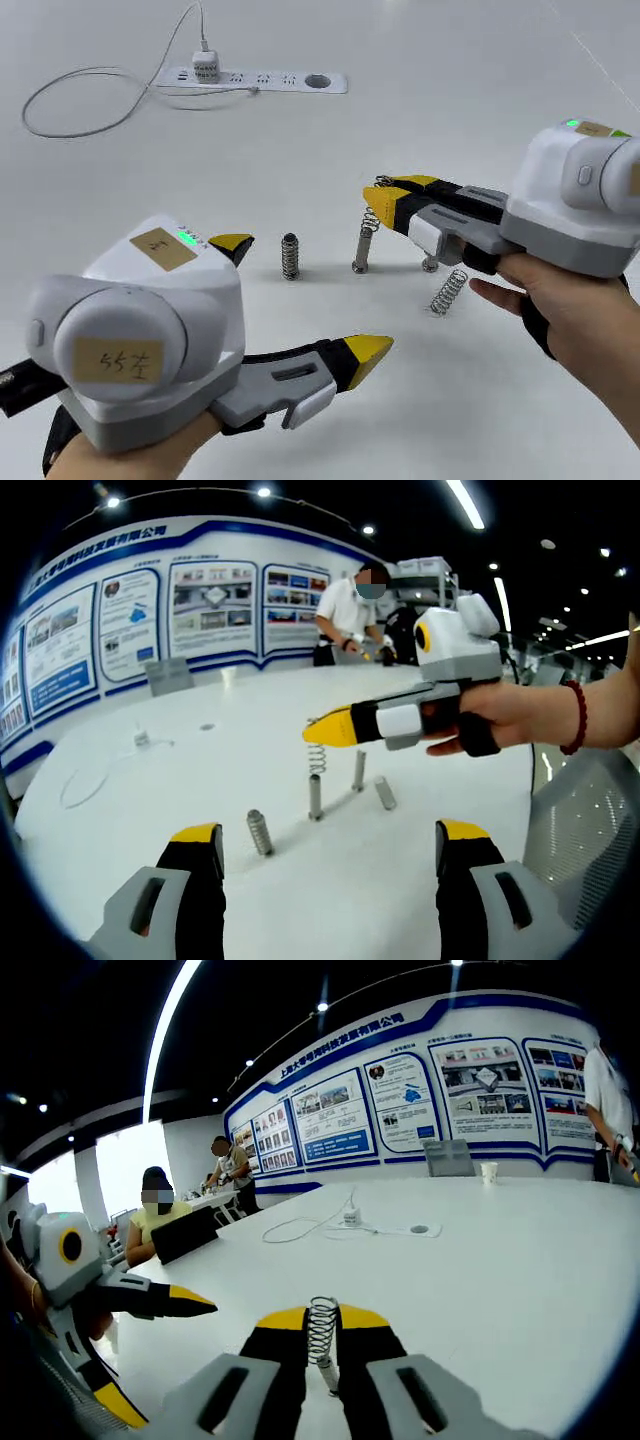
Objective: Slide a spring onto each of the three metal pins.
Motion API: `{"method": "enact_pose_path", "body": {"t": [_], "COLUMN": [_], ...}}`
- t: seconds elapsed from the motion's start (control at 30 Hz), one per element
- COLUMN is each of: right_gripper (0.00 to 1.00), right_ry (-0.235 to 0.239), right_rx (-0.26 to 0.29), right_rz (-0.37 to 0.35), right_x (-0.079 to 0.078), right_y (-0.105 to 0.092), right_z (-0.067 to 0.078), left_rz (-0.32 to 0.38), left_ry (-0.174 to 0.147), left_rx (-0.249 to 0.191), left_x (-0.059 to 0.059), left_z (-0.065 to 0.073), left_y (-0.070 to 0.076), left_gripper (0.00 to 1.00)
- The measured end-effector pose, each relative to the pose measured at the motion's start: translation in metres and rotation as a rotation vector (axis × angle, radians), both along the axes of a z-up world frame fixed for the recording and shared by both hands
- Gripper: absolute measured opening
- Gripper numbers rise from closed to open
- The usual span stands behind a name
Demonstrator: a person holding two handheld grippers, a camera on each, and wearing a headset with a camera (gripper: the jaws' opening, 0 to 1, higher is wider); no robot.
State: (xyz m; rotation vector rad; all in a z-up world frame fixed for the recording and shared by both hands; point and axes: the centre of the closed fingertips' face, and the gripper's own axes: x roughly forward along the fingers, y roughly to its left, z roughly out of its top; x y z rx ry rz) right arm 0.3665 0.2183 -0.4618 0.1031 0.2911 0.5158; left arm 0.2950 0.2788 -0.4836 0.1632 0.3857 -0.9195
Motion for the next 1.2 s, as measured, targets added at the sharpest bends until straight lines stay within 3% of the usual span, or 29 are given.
{"method": "enact_pose_path", "body": {"t": [0.3,0.57,0.93,1.2], "right_gripper": [0.11,0.11,0.11,0.11], "right_ry": [-0.017,-0.06,-0.04,-0.041], "right_rx": [-0.054,-0.152,-0.201,-0.196], "right_rz": [0.012,0.03,0.042,0.027], "right_x": [0.001,0.001,0.001,0.003], "right_y": [0.002,0.004,0.008,0.008], "right_z": [-0.006,-0.006,-0.022,-0.021], "left_rz": [0.025,0.013,0.008,0.005], "left_ry": [0.004,-0.004,-0.003,-0.013], "left_rx": [0.0,-0.001,0.001,0.003], "left_x": [0.002,0.001,0.0,0.0], "left_z": [-0.002,-0.001,-0.001,0.001], "left_y": [0.002,0.0,0.0,0.0], "left_gripper": [0.97,0.97,0.95,0.93]}}
